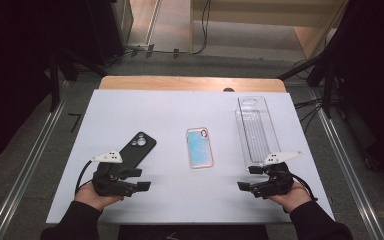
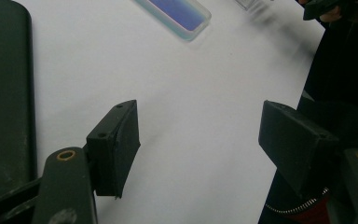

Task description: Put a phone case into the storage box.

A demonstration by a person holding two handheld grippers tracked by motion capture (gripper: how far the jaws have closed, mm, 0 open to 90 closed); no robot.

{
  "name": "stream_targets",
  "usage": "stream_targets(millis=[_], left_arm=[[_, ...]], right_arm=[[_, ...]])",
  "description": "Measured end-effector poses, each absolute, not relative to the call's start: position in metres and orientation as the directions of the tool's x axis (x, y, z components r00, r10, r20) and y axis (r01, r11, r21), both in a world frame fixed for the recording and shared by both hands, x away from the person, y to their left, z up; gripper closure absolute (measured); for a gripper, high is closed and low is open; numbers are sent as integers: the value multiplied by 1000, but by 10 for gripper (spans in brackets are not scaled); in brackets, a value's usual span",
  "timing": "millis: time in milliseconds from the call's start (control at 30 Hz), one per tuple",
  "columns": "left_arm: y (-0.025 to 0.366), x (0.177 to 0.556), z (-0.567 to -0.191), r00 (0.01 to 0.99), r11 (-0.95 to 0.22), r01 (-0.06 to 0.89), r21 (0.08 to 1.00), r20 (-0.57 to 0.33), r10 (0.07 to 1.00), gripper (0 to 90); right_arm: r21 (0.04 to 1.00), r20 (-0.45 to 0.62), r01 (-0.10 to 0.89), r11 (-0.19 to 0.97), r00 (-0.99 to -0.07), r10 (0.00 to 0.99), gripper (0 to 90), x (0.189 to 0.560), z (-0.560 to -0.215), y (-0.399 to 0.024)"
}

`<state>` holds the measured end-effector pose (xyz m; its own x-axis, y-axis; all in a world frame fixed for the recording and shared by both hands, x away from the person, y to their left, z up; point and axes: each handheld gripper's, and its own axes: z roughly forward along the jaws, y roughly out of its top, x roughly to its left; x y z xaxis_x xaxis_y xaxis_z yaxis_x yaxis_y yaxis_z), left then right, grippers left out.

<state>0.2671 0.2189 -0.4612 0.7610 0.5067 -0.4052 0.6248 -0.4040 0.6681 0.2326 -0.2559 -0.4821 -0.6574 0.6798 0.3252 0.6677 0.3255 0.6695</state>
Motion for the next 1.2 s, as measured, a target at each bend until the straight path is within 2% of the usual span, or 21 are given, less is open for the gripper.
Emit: stream_targets(millis=[1200], left_arm=[[219, 267, -459, 754, -402, 635, 660, -414, 509, 293]], right_arm=[[667, 351, 687, 290, -633, 690, 184, 234, -480, -258]])
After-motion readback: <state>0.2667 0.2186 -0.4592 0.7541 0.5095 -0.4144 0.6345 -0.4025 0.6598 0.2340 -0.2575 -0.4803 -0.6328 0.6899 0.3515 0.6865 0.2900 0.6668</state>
